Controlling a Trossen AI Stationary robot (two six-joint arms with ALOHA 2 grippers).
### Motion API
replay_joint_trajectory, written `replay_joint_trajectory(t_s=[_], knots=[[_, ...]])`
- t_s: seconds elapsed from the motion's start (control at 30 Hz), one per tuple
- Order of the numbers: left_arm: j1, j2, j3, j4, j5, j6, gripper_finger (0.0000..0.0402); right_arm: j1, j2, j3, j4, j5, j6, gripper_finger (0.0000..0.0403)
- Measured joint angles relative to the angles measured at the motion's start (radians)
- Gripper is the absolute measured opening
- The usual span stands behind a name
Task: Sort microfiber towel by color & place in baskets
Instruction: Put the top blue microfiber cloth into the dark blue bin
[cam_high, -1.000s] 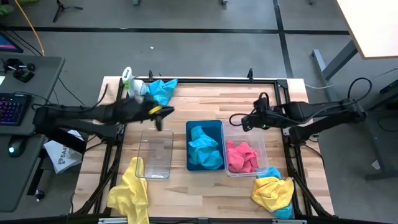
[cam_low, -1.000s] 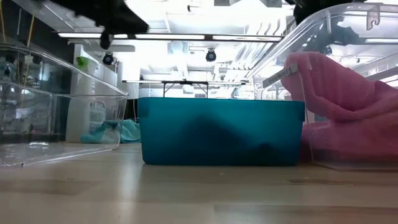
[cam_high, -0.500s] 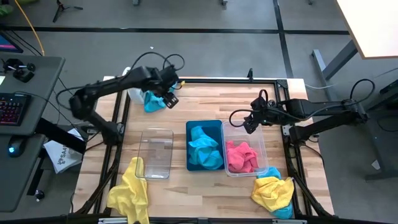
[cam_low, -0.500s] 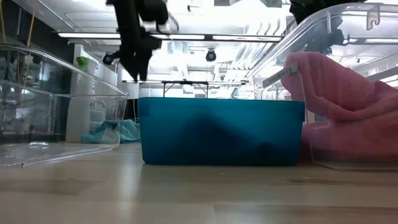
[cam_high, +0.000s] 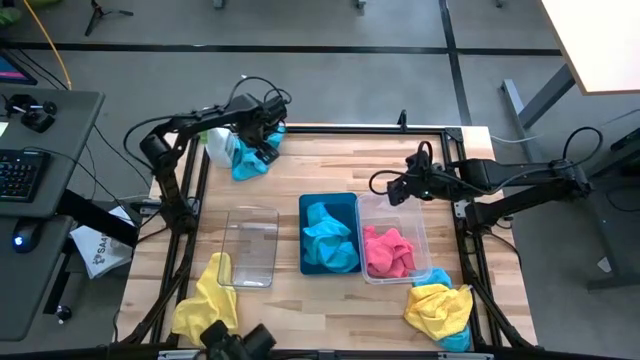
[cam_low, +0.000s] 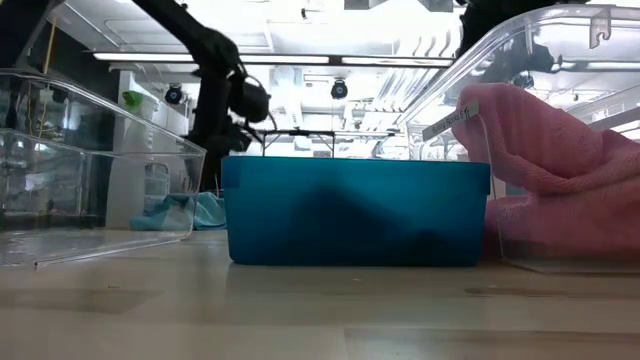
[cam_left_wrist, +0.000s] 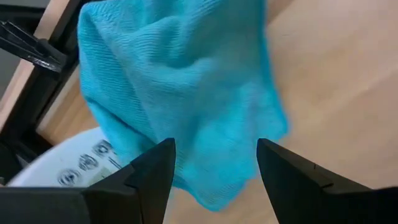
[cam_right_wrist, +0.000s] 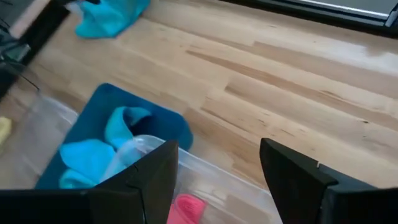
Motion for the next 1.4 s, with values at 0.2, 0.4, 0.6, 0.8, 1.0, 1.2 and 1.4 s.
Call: replay_joint_trajectory(t_s=[0.2,0.4,0.6,0.8,1.0,1.2,1.4], knots=[[0.036,0.056,0.0,0.016,-0.082,0.072,0.0214,0.0,0.0,0.0,0.019,0.001,0.025,0.0223],[0.063,0.116,0.0,0.027,-0.049,0.083,0.0214,0.0,0.0,0.0,0.019,-0.004,0.025,0.0223],[0.066,0.159,0.0,0.029,0.03,0.083,0.0207,0.0,0.0,0.0,0.019,-0.005,0.025,0.0223],[0.031,0.142,0.0,0.062,0.048,0.099,0.0085,0.0,0.0,0.0,0.019,-0.006,0.009,0.0223],[0.008,0.026,-0.001,0.143,0.094,0.116,0.001,0.002,0.0,0.0,0.018,-0.014,-0.021,0.0223],[-0.037,-0.237,-0.001,0.322,0.173,0.032,0.0002,0.01,0.0,0.0,0.018,-0.014,-0.075,0.0223],[-0.208,-0.464,0.0,0.463,0.176,-0.03,0.0001,0.003,0.0,0.0,0.02,-0.009,-0.133,0.0223]])
